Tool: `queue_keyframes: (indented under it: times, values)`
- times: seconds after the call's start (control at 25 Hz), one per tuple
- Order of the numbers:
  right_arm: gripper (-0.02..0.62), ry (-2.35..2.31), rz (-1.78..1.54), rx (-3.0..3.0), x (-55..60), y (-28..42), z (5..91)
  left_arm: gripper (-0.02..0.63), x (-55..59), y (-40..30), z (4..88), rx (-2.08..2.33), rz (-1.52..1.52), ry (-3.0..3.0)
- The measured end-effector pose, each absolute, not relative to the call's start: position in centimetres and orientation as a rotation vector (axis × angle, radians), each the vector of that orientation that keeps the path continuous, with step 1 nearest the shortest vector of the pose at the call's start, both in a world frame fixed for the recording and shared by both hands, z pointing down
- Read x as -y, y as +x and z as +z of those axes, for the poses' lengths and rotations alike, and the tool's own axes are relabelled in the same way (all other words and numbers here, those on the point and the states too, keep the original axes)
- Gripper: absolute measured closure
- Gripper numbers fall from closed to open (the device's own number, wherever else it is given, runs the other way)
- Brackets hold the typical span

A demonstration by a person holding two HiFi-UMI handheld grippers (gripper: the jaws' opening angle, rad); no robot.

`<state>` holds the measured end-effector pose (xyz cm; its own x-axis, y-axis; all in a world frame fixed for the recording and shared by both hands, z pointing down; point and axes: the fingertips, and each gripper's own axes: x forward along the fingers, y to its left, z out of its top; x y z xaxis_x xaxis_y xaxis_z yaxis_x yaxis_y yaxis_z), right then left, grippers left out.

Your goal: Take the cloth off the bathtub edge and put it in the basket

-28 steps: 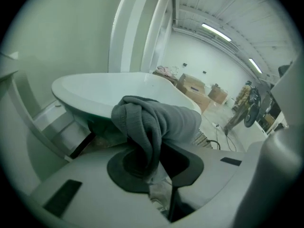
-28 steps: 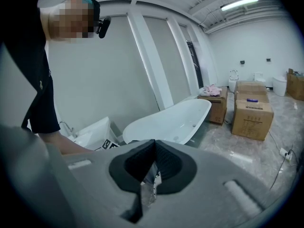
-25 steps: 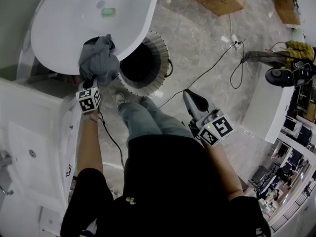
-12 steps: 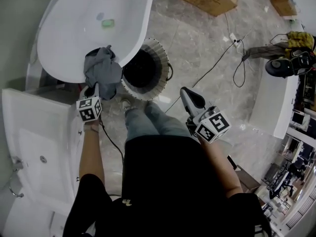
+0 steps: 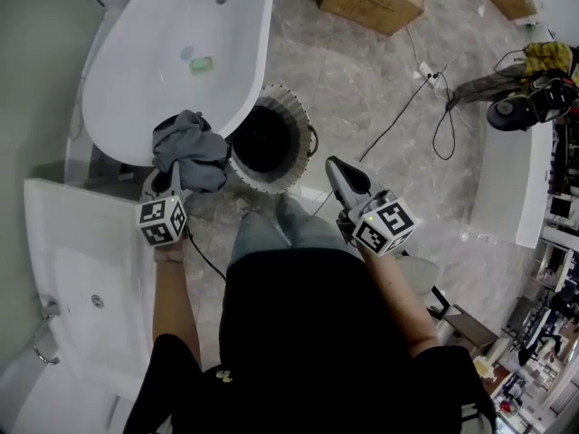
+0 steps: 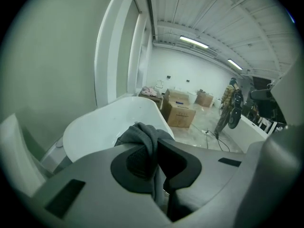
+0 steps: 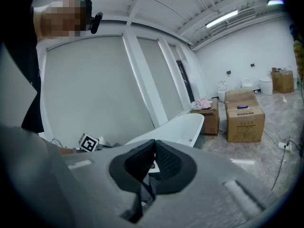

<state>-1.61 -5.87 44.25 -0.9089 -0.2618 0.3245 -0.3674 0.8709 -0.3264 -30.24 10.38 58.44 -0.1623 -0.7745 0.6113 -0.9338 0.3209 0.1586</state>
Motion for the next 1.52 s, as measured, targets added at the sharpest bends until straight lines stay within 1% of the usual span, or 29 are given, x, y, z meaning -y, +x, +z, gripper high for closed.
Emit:
queue_keyframes:
  times: [0.24, 0.56, 0.84, 1.16, 1.52]
  values:
    - [0.598, 0.490, 0.535, 2.816, 6.2, -0.7, 42.3, 0.566, -9.5, -28.2, 50.9, 2.016, 0.389, 1.614]
    - [0.598, 0.521, 0.524, 2.890, 7.7, -0.2, 38.7, 0.566, -6.9, -25.8, 41.8, 2.037, 0.324, 1.712]
    - [0.600, 0.572, 0.510, 2.916, 10.0, 0.9, 36.8, 0.566, -3.6, -23.4, 35.8, 2.037, 0.280, 1.826]
    - [0.600, 0.700, 0.502, 2.941, 12.2, 3.8, 34.6, 0.566, 1.0, -19.9, 32.2, 1.974, 0.299, 1.980]
    - [0.598, 0.917, 0.505, 2.923, 13.7, 11.0, 33.2, 0.566, 6.5, -13.4, 30.5, 1.825, 0.349, 2.172]
